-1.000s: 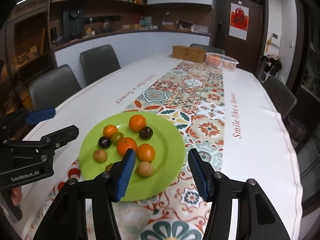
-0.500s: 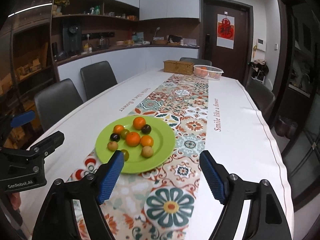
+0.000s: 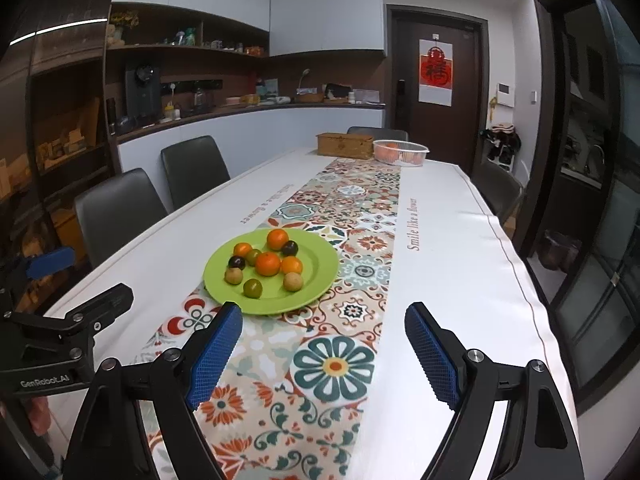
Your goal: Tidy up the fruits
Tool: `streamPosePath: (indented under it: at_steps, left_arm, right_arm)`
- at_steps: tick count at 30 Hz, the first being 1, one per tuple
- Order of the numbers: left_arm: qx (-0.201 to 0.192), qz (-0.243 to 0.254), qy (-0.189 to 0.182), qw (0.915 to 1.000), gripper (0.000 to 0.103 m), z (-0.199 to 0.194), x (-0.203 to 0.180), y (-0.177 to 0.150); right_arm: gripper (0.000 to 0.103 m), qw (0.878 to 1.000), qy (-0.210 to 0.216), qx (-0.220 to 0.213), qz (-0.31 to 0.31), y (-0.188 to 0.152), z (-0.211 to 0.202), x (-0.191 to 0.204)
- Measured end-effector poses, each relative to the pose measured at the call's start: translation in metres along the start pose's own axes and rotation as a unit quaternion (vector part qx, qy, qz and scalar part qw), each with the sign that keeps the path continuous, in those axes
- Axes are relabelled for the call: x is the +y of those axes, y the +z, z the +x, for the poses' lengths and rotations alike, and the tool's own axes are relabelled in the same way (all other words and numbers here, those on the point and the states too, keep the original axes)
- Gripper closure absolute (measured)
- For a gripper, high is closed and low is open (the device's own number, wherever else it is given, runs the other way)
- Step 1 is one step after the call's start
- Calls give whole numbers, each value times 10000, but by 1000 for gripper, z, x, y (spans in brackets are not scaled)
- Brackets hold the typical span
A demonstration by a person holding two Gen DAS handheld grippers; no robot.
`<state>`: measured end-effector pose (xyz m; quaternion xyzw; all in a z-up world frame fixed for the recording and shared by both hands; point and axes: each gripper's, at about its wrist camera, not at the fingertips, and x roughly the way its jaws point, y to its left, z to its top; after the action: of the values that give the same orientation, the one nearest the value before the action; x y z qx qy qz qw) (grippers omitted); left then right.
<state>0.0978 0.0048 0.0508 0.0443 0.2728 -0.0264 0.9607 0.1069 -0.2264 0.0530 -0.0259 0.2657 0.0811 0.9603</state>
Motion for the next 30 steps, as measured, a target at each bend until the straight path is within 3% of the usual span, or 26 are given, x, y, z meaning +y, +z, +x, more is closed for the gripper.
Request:
streamPosePath:
  at_steps: [16, 30]
  left_arm:
    - [-174, -79, -173, 9997, 0, -40, -5, -8]
    - [-183, -43, -192, 9996, 0, -46, -7, -17]
  right_arm:
    - [13, 9997, -23, -253, -28, -15, -43, 7]
    - [13, 9997, -24, -250, -2, -24, -52, 5]
